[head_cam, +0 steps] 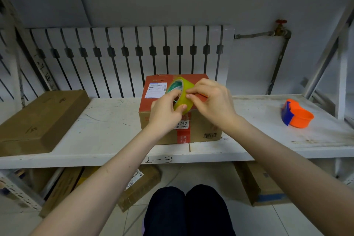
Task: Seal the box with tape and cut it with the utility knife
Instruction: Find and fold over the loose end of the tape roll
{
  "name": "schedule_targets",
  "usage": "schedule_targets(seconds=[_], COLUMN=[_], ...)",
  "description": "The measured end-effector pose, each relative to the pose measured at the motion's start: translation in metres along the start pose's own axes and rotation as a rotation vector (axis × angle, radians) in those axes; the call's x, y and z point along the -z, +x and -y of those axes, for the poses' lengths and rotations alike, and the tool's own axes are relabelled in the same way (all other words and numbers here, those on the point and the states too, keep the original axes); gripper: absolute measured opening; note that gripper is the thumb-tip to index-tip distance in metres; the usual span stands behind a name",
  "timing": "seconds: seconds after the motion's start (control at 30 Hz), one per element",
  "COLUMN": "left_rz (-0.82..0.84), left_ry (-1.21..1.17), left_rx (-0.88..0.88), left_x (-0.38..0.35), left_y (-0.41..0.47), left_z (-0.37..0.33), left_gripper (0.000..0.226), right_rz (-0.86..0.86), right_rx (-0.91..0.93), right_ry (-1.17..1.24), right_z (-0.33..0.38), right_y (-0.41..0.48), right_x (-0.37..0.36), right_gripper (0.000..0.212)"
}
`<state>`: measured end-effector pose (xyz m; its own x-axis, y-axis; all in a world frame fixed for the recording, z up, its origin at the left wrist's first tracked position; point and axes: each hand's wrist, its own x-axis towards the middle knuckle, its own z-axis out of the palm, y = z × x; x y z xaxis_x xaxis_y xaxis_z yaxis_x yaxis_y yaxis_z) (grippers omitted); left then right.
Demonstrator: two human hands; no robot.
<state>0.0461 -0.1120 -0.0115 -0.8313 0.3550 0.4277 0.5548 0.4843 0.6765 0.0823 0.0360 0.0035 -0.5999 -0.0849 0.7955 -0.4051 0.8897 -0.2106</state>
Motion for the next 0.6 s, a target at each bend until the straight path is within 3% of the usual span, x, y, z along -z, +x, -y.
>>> schedule_targets(seconds=[0.13, 0.33, 0.6], left_rz=[0.027, 0.078, 0.114], left_ry=[0.094, 0.079, 0.095], left_rx=[-0.009, 0.005, 0.021], left_x=[0.002, 0.002, 0.008], left_y=[0.001, 0.003, 0.004], left_z=[-0.004, -0.007, -0.012], left_gripper=[0.025, 0.026, 0.035], right_rz=[0.004, 0.031, 0.12], right_rx=[0.025, 0.125, 0.056], right_ry=[-0.024, -0.258, -0.327], right_z=[0.001, 0.0, 0.009], right_y=[0.001, 0.003, 0.004], right_x=[0.003, 0.005, -0.003], right_gripper=[0.012, 0.022, 0.02])
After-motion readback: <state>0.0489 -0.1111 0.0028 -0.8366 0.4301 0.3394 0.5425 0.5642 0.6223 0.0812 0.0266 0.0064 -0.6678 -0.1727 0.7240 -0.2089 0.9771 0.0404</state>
